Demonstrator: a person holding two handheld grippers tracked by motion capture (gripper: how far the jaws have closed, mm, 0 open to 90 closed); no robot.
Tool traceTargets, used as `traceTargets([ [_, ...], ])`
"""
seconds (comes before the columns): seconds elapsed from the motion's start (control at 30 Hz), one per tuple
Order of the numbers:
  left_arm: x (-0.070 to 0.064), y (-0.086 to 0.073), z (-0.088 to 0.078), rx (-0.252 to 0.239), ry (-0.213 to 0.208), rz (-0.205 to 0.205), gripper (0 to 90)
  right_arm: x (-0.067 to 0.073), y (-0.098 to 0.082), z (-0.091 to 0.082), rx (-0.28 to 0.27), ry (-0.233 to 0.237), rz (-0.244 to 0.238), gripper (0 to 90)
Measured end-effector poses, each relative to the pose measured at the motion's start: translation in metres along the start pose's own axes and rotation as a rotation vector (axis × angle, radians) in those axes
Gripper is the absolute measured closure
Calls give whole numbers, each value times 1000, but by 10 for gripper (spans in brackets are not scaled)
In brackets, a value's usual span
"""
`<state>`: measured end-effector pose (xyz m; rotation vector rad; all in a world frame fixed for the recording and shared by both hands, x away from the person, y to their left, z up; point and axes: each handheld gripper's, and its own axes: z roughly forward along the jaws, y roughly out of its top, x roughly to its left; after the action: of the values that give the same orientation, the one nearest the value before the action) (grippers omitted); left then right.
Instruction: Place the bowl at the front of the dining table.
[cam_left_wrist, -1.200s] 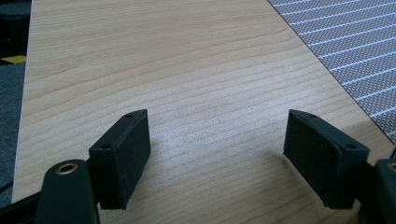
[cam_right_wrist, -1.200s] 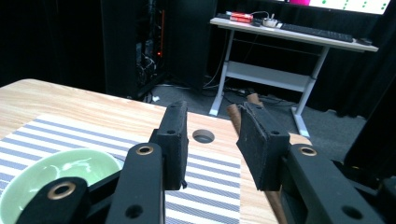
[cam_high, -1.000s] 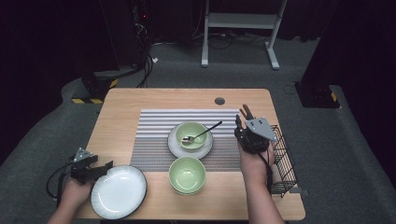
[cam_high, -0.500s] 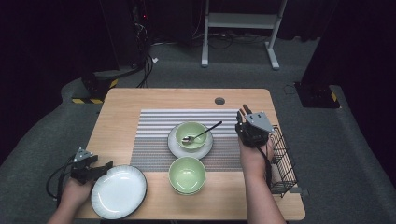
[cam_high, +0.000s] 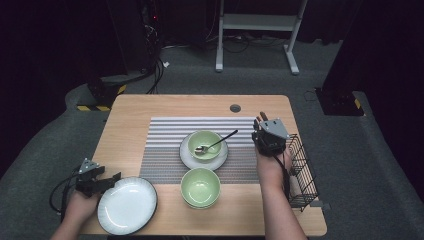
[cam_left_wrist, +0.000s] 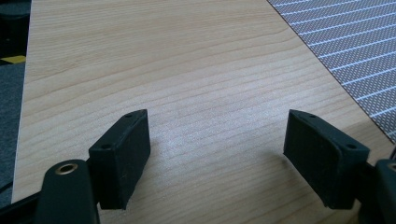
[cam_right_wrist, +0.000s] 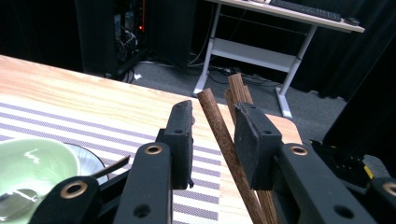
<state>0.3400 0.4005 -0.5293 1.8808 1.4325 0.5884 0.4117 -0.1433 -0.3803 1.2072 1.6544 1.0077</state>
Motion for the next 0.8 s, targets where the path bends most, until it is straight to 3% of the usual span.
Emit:
traceTargets([
  [0.43,0,0,0,0,-1,1,230,-1,-3,6,25,-13,-14,705],
  [0.8,0,0,0,0,-1,0,229,-3,-3,0,16,-20,-40,750],
])
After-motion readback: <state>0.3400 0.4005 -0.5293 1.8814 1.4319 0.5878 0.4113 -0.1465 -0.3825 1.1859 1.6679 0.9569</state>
